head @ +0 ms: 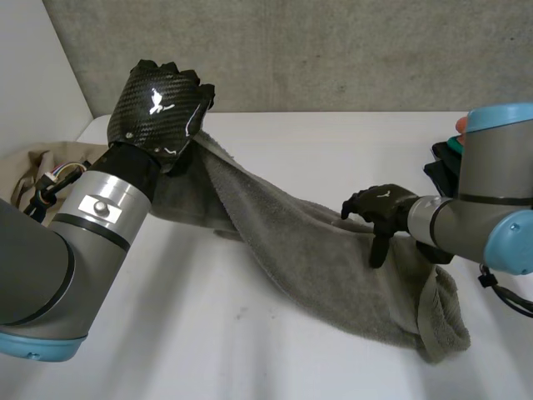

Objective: Fold the laundry.

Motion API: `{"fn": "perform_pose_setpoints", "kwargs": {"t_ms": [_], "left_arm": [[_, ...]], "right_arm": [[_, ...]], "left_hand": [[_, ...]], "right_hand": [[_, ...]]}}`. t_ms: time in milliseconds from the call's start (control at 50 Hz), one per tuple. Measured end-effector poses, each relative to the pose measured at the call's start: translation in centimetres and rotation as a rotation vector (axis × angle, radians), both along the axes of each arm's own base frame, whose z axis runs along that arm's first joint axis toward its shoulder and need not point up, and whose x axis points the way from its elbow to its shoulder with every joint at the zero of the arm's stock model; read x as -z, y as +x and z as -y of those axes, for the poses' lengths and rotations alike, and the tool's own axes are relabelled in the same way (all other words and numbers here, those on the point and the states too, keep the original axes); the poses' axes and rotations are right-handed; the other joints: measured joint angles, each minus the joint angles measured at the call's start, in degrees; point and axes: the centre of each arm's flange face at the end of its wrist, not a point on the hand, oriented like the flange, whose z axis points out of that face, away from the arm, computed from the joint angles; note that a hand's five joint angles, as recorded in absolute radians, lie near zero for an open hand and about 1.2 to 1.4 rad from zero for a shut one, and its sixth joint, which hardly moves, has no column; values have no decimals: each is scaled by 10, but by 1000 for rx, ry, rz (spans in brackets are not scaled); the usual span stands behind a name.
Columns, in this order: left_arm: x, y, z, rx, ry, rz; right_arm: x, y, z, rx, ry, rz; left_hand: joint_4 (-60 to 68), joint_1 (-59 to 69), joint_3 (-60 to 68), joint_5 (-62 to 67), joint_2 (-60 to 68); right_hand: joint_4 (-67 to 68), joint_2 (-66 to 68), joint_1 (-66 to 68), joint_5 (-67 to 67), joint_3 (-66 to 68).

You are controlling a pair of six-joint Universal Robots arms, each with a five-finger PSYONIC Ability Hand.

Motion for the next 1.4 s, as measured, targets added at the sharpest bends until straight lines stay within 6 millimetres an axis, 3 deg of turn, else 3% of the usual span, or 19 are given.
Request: {"fn": "perform_pose_setpoints", "kwargs": {"t_ms": [280, 440, 480, 500, 580, 700, 800, 940, 1140, 1280, 1400], "left_arm": [[-31, -6, -8, 28, -92, -45], [-39, -6, -6, 24, -114, -54], [-39, -5, -5, 21, -115, -54], [-39, -5, -4, 19, -116, -54], [-38, -3, 0, 8, -114, -53], [-35, 0, 7, -10, -107, -48], [-30, 1, 11, -18, -95, -42], [-22, 1, 17, -26, -73, -29], [-5, 4, 30, -50, -33, -7], [-4, 4, 32, -52, -28, -5], [-3, 4, 32, -51, -27, -5]], "right_arm": [[15, 23, -6, -81, 34, 133], [19, 26, -11, -119, 75, 155], [16, 25, -13, -123, 77, 156], [15, 24, -13, -124, 77, 156], [5, 22, -18, -143, 97, 165], [-4, 19, -32, -210, 188, 166], [-5, 13, -44, -285, 248, 120], [1, 6, -52, -334, 280, 55], [13, 3, -41, -286, 215, -8], [5, 7, -26, -268, 31, 1], [4, 10, -24, -280, -22, 1]], "left_hand": [[0, 0, 0, 0, 0], [0, 0, 0, 0, 0], [0, 0, 0, 0, 0], [0, 0, 0, 0, 0], [0, 0, 0, 0, 0], [0, 0, 0, 0, 0], [0, 0, 0, 0, 0], [0, 0, 0, 0, 0], [0, 0, 0, 0, 0], [0, 0, 0, 0, 0], [0, 0, 0, 0, 0]], "right_hand": [[3, -7, 4, 0, 8], [269, 262, 255, 196, 270], [269, 262, 255, 196, 270], [376, 367, 346, 303, 377], [439, 425, 394, 362, 438], [416, 403, 375, 350, 415], [245, 233, 227, 200, 244], [240, 231, 222, 194, 239], [240, 231, 217, 194, 239], [231, 226, 216, 184, 233], [231, 226, 216, 183, 232]]}}
